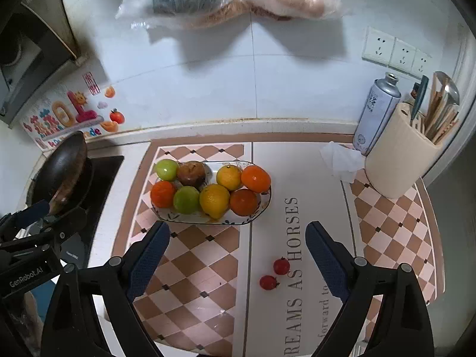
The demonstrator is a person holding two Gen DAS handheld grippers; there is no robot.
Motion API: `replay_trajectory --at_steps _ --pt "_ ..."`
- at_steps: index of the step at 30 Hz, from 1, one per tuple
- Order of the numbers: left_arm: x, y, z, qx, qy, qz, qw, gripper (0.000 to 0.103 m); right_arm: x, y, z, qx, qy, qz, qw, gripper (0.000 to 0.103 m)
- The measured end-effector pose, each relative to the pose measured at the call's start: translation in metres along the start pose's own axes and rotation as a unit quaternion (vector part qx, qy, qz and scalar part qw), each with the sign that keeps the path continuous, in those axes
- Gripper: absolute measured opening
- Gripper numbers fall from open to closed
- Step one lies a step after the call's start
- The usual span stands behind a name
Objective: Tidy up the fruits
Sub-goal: 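Withdraw both tools from the plate toward the cherry tomatoes, then grasp a cherry tomato with the right tool while the left tool grasps the other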
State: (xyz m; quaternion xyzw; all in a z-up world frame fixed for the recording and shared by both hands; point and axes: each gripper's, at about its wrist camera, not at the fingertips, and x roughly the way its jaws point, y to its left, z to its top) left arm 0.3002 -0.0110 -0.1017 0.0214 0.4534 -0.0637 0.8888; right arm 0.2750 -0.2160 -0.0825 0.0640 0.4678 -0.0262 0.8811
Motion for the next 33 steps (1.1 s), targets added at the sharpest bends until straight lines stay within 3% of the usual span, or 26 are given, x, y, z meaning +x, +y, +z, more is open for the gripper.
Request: replay_trajectory --at_steps 7,19,21,23,25,32,33 --pt "-0.017 -0.002 -0.009 0.005 -0.014 0.000 0.9999 0.090 -0.030 0.000 -0.011 0.005 -0.026 -0.001 1.000 0.095" --pt "-0.011 -0.011 -0.019 -0.003 -0.001 -0.002 1.0000 0.090 -0.032 -0.004 -0.017 0.013 -0.026 0.013 0.999 0.095" --pt "-0.001 -0.015 -0.017 0.000 0.010 0.003 0.9999 0.090 -0.023 -0.014 -0.015 0.030 -0.017 0.034 0.999 0.095" --pt "0.009 -0.019 -0.016 0.005 0.021 0.012 0.9997 0.103 -0.011 -0.026 -0.013 0.052 -0.004 0.054 0.997 0.095" --pt "0.023 -0.025 -0.015 0.013 0.025 0.027 0.9992 0.103 0.008 -0.045 -0.014 0.074 0.014 0.057 0.995 0.095" --pt "0.089 -0.059 -0.022 0.056 0.068 0.071 0.9936 0.103 0.093 -0.128 -0.039 0.146 0.082 0.011 0.986 0.094" --pt "0.100 -0.066 -0.023 0.062 0.078 0.072 0.9924 0.103 0.105 -0.137 -0.043 0.154 0.093 0.009 0.984 0.089"
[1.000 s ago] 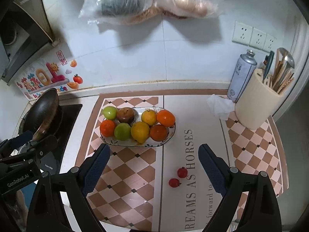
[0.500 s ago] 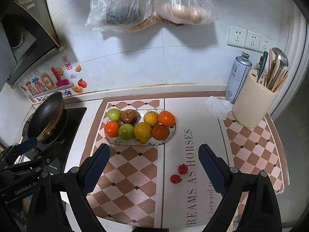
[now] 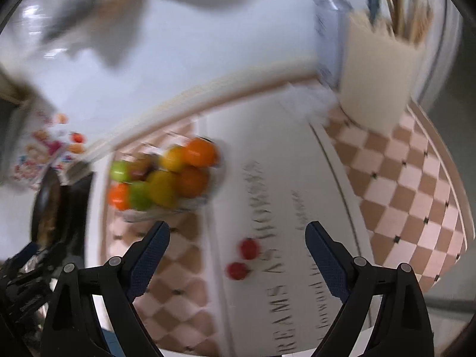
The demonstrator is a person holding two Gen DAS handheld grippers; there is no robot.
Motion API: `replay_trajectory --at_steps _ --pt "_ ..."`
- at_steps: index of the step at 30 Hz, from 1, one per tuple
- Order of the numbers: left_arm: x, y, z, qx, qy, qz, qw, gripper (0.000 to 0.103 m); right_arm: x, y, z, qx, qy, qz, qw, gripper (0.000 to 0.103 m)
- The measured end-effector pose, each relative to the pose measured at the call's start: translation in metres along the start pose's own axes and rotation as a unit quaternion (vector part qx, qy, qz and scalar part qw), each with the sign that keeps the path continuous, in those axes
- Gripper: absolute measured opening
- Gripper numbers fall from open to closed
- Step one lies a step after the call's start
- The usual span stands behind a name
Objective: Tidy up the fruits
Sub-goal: 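Grasp a cherry tomato with the right tool while the left tool grasps the other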
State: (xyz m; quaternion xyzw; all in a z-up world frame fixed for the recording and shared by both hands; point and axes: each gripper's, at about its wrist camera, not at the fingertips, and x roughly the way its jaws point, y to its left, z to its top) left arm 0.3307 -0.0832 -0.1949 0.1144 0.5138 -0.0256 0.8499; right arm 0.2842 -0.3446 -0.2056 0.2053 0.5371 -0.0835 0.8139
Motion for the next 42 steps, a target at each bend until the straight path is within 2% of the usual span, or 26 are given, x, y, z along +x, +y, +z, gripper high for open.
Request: replay_trajectory --at_steps 1,3,8,10,12,14,15,19,21,23,27,32,33,36,37,38,42 --pt "0.010 -0.008 0.001 0.006 0.010 -0.001 0.9999 0.103 0.015 -0.010 0.000 0.008 0.012 -0.001 1.000 0.081" --pt "0.033 -0.023 0.002 0.014 0.036 -0.007 0.9992 0.103 0.045 -0.023 0.000 0.016 0.042 0.004 0.999 0.072" --pt "0.080 -0.048 0.000 0.019 0.096 -0.017 0.9950 0.103 0.104 -0.022 -0.012 0.003 0.095 0.016 0.995 0.064" --pt "0.094 -0.055 -0.004 0.020 0.117 -0.018 0.9927 0.103 0.121 -0.016 -0.018 -0.004 0.113 0.026 0.993 0.057" --pt "0.103 -0.060 -0.009 0.021 0.134 -0.024 0.9904 0.103 0.130 -0.008 -0.024 -0.013 0.121 0.029 0.992 0.056" --pt "0.107 -0.063 -0.011 0.022 0.143 -0.030 0.9890 0.103 0.136 -0.003 -0.029 -0.023 0.124 0.031 0.992 0.042" --pt "0.109 -0.066 -0.014 0.022 0.149 -0.035 0.9880 0.103 0.137 -0.001 -0.030 -0.027 0.121 0.036 0.992 0.032" --pt "0.113 -0.079 -0.021 0.013 0.176 -0.081 0.9809 0.103 0.123 -0.008 -0.031 -0.024 0.098 0.035 0.994 0.032" --pt "0.115 -0.090 -0.025 0.010 0.193 -0.116 0.9742 0.103 0.114 -0.018 -0.029 -0.011 0.089 0.034 0.995 0.032" --pt "0.115 -0.107 -0.027 0.024 0.201 -0.149 0.9679 0.103 0.102 -0.033 -0.026 0.006 0.080 0.031 0.996 0.032" --pt "0.110 -0.138 -0.029 0.059 0.196 -0.183 0.9616 0.102 0.086 -0.063 -0.026 0.032 0.074 0.019 0.997 0.032" --pt "0.113 -0.167 -0.032 0.091 0.203 -0.193 0.9556 0.090 0.080 -0.091 -0.036 0.048 0.081 0.009 0.995 0.032" --pt "0.115 -0.171 -0.033 0.095 0.208 -0.195 0.9538 0.085 0.081 -0.092 -0.038 0.051 0.082 0.008 0.995 0.032" --pt "0.117 -0.179 -0.035 0.103 0.213 -0.197 0.9514 0.082 0.078 -0.100 -0.039 0.059 0.081 0.008 0.995 0.032" --pt "0.116 -0.183 -0.036 0.105 0.213 -0.198 0.9509 0.079 0.078 -0.101 -0.040 0.060 0.080 0.007 0.995 0.032" --pt "0.116 -0.185 -0.037 0.108 0.214 -0.198 0.9504 0.071 0.077 -0.103 -0.041 0.061 0.080 0.008 0.995 0.032" --pt "0.120 -0.194 -0.041 0.117 0.223 -0.198 0.9474 0.058 0.078 -0.100 -0.040 0.062 0.078 0.007 0.995 0.032"
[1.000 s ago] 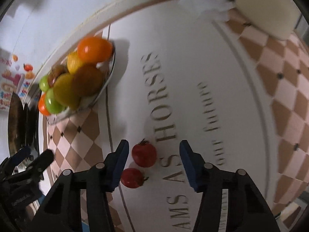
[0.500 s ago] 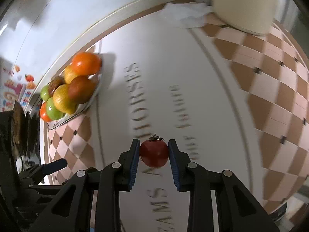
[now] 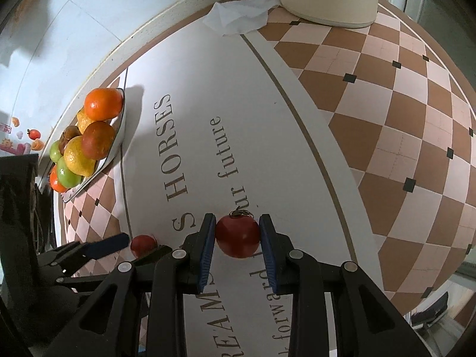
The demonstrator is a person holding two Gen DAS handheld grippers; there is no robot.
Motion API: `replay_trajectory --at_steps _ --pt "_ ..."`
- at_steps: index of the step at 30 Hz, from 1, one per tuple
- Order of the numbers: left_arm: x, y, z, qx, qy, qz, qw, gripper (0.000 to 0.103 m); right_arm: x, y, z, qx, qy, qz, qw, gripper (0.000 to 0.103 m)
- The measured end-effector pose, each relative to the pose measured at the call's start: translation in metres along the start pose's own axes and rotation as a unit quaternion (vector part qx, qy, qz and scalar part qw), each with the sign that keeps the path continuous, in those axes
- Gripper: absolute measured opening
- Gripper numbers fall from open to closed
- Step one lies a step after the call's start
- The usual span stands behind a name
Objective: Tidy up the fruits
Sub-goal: 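Grasp a cherry tomato with the right tool while the left tool grasps the other, then place both cherry tomatoes on the plate and open both tools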
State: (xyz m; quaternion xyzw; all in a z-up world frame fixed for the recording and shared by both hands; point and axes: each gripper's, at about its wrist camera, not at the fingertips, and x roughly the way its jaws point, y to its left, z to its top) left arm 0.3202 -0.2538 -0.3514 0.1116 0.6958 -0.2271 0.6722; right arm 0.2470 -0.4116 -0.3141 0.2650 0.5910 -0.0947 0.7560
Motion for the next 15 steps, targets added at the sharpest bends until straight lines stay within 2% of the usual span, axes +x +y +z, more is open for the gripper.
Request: replay_trajectory --at_steps 6,9,10,15 --pt "0.005 -0.004 -0.003 0.002 -0.001 0.003 1.0000 0.052 -0.004 0.001 0.003 0.001 -0.007 -0.002 1.000 0.032" --pt "0.002 0.002 -0.006 -0.002 -0.006 0.005 1.0000 0.041 -0.004 0.001 0.003 0.002 -0.007 -0.002 1.000 0.032" --pt "0.001 0.005 -0.007 -0.004 -0.009 0.000 1.0000 0.031 -0.004 0.001 0.003 0.002 -0.007 -0.002 1.000 0.032" --pt "-0.004 0.020 -0.009 -0.018 -0.014 -0.011 0.9997 0.030 -0.007 0.005 0.003 0.000 -0.010 0.000 1.000 0.032"
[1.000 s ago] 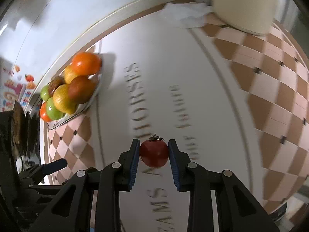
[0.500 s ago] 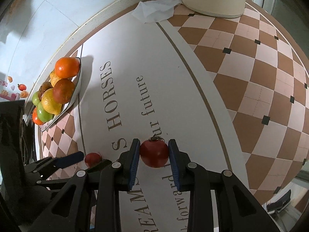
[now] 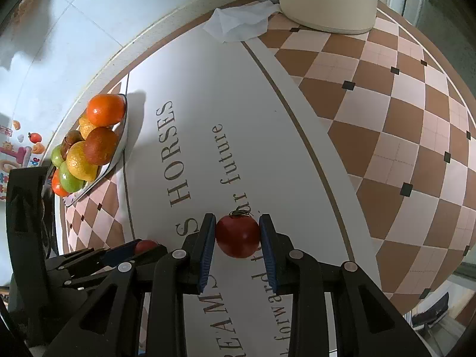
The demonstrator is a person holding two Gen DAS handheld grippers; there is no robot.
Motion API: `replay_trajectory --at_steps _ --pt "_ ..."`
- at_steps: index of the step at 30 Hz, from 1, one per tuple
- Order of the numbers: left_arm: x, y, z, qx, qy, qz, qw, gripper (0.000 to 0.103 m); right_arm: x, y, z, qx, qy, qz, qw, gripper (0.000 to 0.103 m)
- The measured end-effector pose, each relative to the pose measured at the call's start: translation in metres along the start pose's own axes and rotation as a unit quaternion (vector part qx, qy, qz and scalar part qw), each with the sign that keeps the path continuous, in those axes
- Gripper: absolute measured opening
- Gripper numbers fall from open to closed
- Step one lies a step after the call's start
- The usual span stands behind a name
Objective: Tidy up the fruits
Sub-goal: 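Place both cherry tomatoes on the plate and open both tools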
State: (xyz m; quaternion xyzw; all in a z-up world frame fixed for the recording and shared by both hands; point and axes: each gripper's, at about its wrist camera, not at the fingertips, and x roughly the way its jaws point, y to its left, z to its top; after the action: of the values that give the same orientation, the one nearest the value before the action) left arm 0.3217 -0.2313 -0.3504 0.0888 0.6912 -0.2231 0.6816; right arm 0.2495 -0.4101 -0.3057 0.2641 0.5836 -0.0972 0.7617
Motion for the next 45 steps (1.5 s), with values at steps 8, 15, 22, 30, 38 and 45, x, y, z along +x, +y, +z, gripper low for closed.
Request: replay_trajectory --at_steps 8,15,22,30,38,45 --pt "-0.045 0.043 -0.001 -0.048 -0.041 -0.027 0.9977 0.029 -0.015 0.023 0.010 -0.016 -0.018 0.024 0.999 0.032" --pt "-0.105 0.119 -0.013 -0.136 -0.094 -0.045 0.9852 0.029 -0.007 0.084 0.020 -0.069 -0.013 0.078 0.994 0.032" --pt "-0.127 0.188 -0.009 -0.234 -0.126 -0.068 0.9615 0.029 0.026 0.163 0.022 -0.121 0.020 0.154 0.980 0.032" --pt "-0.100 0.252 0.004 -0.314 -0.104 -0.122 0.9358 0.029 0.076 0.247 0.021 -0.178 0.042 0.182 0.966 0.032" --pt "-0.082 0.266 0.015 -0.324 -0.086 -0.134 0.9326 0.030 0.100 0.275 0.018 -0.207 0.036 0.139 0.968 0.032" --pt "-0.076 0.268 0.022 -0.316 -0.070 -0.117 0.9388 0.031 0.106 0.277 0.021 -0.201 0.043 0.130 0.970 0.037"
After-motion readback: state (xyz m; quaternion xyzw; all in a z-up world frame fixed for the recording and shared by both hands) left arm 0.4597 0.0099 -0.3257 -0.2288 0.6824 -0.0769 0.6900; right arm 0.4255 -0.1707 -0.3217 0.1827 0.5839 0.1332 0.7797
